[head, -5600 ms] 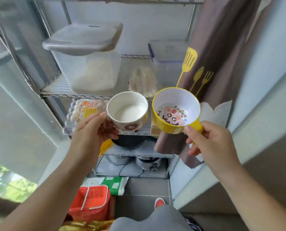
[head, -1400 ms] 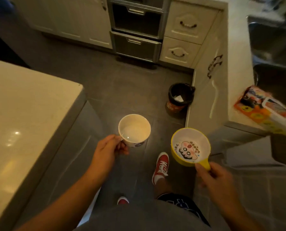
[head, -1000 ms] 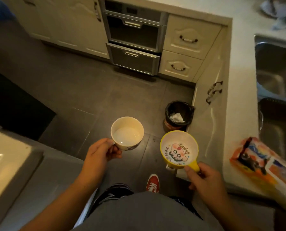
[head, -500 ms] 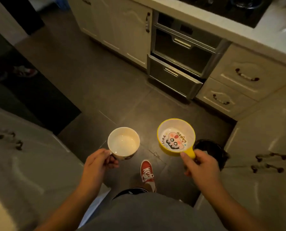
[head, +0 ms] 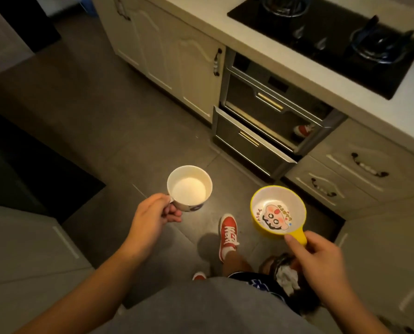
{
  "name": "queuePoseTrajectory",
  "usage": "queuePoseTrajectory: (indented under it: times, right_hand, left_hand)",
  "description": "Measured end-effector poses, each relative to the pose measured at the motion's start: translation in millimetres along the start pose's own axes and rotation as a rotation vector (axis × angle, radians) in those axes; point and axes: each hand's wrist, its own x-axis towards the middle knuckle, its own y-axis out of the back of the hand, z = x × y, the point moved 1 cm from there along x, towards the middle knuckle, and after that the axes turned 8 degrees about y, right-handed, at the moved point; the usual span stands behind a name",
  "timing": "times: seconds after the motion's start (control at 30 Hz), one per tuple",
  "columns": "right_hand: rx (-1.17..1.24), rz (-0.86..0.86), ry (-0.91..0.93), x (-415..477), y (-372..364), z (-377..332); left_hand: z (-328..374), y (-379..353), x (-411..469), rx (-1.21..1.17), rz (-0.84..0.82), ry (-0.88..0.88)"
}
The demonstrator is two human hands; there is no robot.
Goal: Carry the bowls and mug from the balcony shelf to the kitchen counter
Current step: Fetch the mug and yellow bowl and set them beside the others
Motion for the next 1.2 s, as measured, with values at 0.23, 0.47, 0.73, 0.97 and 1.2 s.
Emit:
queuePoseTrajectory:
  times: [0.23,0.47,0.73,0.97,1.2]
  right_hand:
    - [0.038,-0.164,0.007,143.2,-12.8,-9.8]
    - [0.060,-0.418,0.141,278.4,-65.4,-77.5]
    - [0.025,-0.598,0.282,389.3,-189.1,-173.7]
    - [0.030,-0.618,0.269,464.2,-281.0,-235.3]
    - [0.021,-0.546,0.186,530.8,-301.1,-267.8]
  left_hand:
    - [60.6,-38.6,87.8,-0.068,0.081,-0.026]
    - [101.5,-17.1,125.2,-0.174,0.309,-0.029]
    - [122.9,56.7,169.4,-0.159,0.586,0.034]
    - [176.6,129.6,250.0,-0.127,0.622,0.056]
    - [252.8,177.0,351.5,-0.119,0.531,0.060]
